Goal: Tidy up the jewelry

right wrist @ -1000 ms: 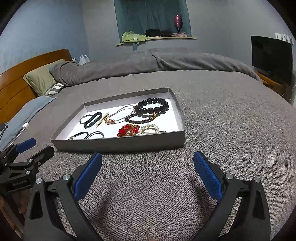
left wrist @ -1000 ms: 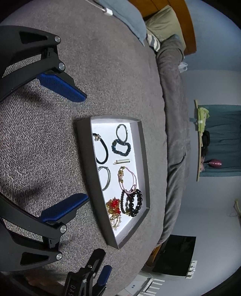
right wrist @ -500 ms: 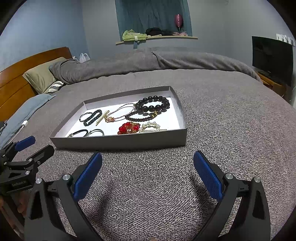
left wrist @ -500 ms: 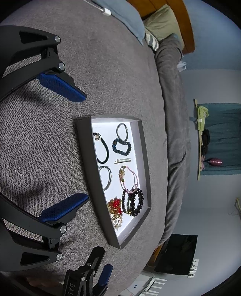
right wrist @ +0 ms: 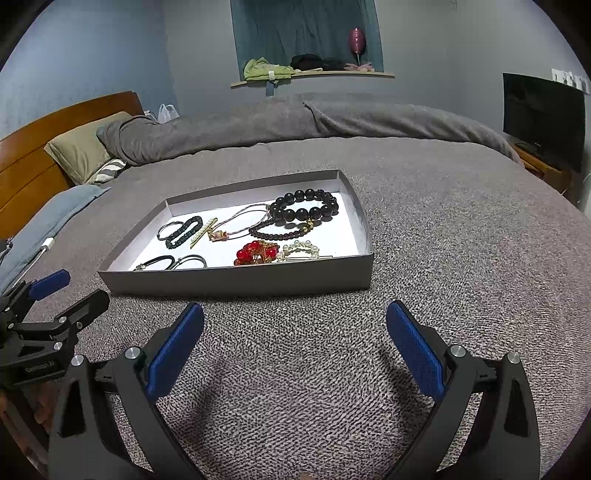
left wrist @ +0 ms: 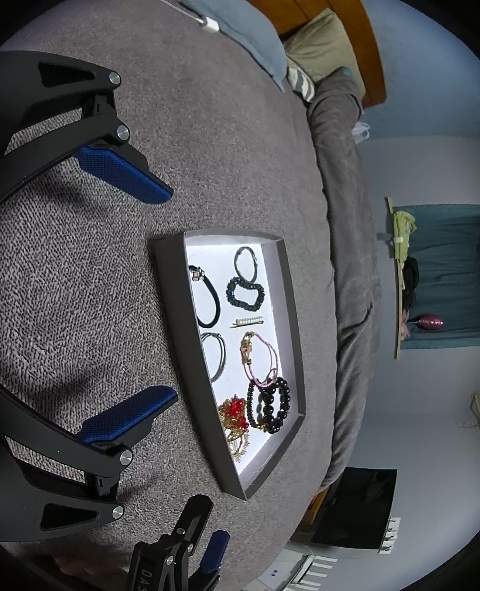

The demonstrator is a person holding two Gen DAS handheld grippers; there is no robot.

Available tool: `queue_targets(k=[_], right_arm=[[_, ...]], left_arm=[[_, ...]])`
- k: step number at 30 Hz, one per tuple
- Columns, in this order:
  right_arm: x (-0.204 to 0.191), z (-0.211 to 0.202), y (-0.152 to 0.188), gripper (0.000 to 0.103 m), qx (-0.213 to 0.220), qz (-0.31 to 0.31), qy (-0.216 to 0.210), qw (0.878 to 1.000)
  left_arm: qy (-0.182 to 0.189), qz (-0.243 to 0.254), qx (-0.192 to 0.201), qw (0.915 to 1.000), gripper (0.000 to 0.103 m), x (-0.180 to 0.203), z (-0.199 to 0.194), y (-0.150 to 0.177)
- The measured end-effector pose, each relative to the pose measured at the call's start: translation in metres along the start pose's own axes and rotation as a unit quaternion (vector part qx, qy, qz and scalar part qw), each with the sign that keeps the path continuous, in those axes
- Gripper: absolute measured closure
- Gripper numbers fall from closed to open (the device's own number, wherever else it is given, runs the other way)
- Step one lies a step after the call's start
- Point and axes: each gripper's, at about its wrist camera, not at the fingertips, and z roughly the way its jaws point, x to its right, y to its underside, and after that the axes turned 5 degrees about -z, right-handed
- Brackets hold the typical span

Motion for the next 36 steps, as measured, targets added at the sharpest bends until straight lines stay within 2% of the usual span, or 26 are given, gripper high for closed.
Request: queue_targets(k=[30, 36], right_arm=[[-0.0007, 0.0015, 0.0015, 0.005, -0.001, -0.004, 0.001, 1.000], [-0.0002, 0.0009, 0.0018, 0.005, -0.001, -0.004, 0.002, 1.000]], left_arm=[[0.004, 0.005, -0.004, 1.0000, 0.005, 0.0032, 0.0035, 0.0025], [0.023, 0.010, 0.002, 0.9997, 0.005, 0.0055, 0.0034, 0.0026]])
